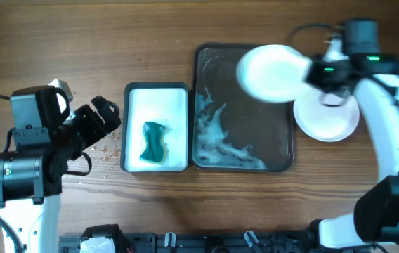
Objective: Clean dirty plates on tray and stack at the side
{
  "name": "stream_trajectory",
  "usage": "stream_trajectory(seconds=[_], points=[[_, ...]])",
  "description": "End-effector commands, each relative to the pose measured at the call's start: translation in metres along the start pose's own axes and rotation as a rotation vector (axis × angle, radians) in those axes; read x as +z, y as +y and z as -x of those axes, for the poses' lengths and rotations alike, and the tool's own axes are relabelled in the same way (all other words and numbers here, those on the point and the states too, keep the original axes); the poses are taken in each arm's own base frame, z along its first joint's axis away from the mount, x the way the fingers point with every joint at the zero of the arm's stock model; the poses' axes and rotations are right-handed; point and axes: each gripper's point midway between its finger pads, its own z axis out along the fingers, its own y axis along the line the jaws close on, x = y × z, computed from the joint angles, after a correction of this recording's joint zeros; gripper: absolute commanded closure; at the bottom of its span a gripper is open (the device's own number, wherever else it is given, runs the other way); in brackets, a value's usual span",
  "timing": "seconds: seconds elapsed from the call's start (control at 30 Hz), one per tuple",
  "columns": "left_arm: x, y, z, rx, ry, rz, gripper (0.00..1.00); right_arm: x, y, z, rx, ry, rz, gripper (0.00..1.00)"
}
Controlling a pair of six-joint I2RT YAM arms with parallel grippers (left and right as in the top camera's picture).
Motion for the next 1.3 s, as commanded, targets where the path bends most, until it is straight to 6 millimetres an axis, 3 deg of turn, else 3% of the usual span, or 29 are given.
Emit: stream_trajectory(seconds=[0.0,0.17,0.33,0.4,0.43,0.47,0.53,0.6,0.67,0.7,0.77,0.8,0.83,0.87,0.93,0.97,1.0,1.03,1.07,1.13,1.23,1.27], points=[[-0.002,0.002,0.005,0.001,-0.018,0.010,0.00,-0.012,-0.072,0.005,0.290,-0.006,-0.096,0.96],[-0.002,0.002,0.005,0.001,-0.018,0.010,0.00,-0.003,-0.146,-0.030,0.487,0.073,-0.243,0.96],[-0.002,0.002,0.005,0.001,-0.018,0.010,0.00,0.012,-0.176,-0.059,0.527,0.112,-0.337,0.96],[-0.002,0.002,0.005,0.001,-0.018,0.010,0.00,0.012,-0.176,-0.059,0.526,0.112,-0.336,0.65],[-0.002,0.002,0.005,0.001,-0.018,0.010,0.00,0.011,-0.170,-0.059,0.525,0.118,-0.307,0.58],[-0.002,0.002,0.005,0.001,-0.018,0.010,0.00,0.008,-0.152,-0.057,0.486,0.125,-0.216,0.50],[-0.002,0.002,0.005,0.001,-0.018,0.010,0.00,-0.003,-0.124,-0.052,0.402,0.102,-0.100,0.44],[-0.002,0.002,0.005,0.001,-0.018,0.010,0.00,-0.027,-0.081,-0.050,0.265,0.054,0.046,0.42],[-0.002,0.002,0.005,0.001,-0.018,0.010,0.00,-0.070,-0.026,-0.056,0.058,-0.053,0.190,0.39],[-0.002,0.002,0.005,0.001,-0.018,0.010,0.00,-0.083,-0.010,-0.062,0.004,-0.082,0.229,0.39],[-0.002,0.002,0.005,0.001,-0.018,0.010,0.00,-0.114,0.027,-0.083,-0.179,-0.135,0.336,0.55],[-0.002,0.002,0.005,0.001,-0.018,0.010,0.00,-0.128,0.036,-0.096,-0.239,-0.164,0.338,0.66],[-0.002,0.002,0.005,0.001,-0.018,0.010,0.00,-0.133,0.036,-0.103,-0.247,-0.175,0.321,0.85],[-0.002,0.002,0.005,0.001,-0.018,0.010,0.00,-0.137,0.035,-0.115,-0.219,-0.163,0.303,0.96],[-0.002,0.002,0.005,0.001,-0.018,0.010,0.00,-0.145,0.051,-0.143,-0.265,-0.092,0.383,0.96],[-0.002,0.002,0.005,0.001,-0.018,0.010,0.00,-0.157,0.077,-0.173,-0.370,-0.007,0.531,0.96],[-0.002,0.002,0.005,0.001,-0.018,0.010,0.00,-0.163,0.088,-0.186,-0.416,0.036,0.595,0.95],[-0.002,0.002,0.005,0.001,-0.018,0.010,0.00,-0.170,0.099,-0.204,-0.455,0.096,0.667,0.79],[-0.002,0.002,0.005,0.001,-0.018,0.010,0.00,-0.175,0.106,-0.216,-0.447,0.151,0.705,0.00],[-0.002,0.002,0.005,0.001,-0.018,0.010,0.00,-0.178,0.111,-0.228,-0.321,0.248,0.708,0.00],[-0.002,0.002,0.005,0.001,-0.018,0.010,0.00,-0.172,0.113,-0.231,0.060,0.397,0.617,0.00],[-0.002,0.002,0.005,0.001,-0.018,0.010,0.00,-0.170,0.111,-0.233,0.084,0.416,0.597,0.00]])
